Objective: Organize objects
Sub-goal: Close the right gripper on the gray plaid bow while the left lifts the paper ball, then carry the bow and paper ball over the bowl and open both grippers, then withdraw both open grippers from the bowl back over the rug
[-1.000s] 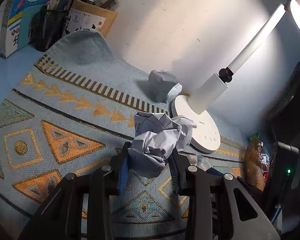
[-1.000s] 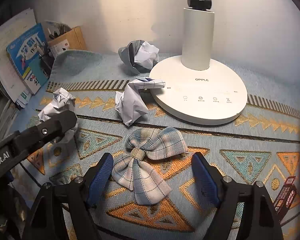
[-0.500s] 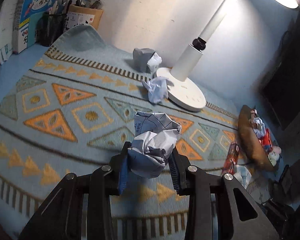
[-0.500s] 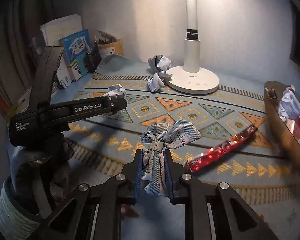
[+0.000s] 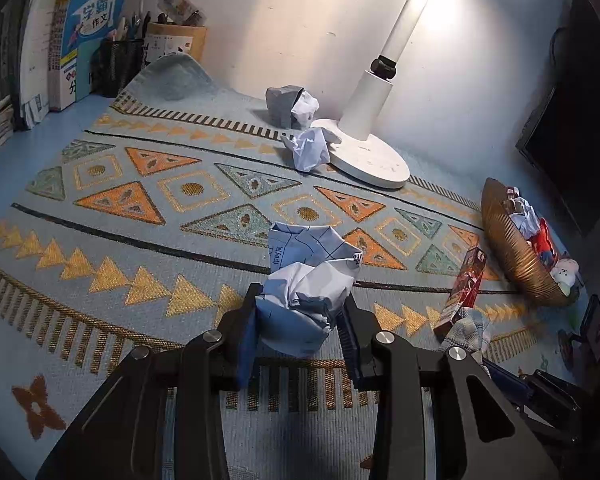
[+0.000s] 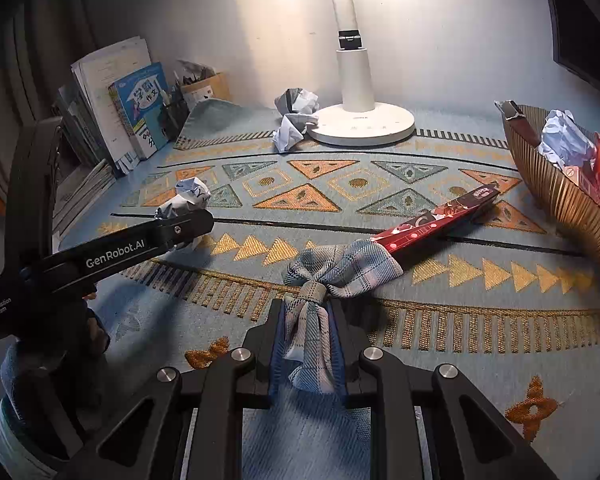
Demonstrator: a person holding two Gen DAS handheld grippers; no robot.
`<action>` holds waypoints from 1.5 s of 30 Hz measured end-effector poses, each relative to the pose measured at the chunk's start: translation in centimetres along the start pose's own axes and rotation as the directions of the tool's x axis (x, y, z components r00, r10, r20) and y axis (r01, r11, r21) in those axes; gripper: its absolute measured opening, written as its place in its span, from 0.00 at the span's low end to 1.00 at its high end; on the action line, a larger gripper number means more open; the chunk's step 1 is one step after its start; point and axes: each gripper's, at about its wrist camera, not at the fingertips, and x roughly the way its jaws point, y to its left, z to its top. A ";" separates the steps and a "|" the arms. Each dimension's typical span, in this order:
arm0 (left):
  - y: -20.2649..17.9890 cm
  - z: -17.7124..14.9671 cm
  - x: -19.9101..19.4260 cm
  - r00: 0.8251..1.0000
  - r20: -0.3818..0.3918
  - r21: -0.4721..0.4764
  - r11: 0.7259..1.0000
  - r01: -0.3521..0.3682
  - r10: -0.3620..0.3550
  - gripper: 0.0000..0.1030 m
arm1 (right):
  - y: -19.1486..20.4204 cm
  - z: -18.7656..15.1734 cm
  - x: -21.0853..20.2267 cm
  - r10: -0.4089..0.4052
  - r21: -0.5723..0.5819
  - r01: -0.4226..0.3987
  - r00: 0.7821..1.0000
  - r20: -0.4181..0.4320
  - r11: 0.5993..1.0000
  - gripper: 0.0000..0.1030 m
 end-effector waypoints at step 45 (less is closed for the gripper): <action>-0.1 -0.4 0.6 0.987 -0.075 0.122 0.984 -0.130 0.139 0.77 | -9.0 0.0 -5.5 -0.151 0.209 0.141 0.988 0.037 0.968 0.86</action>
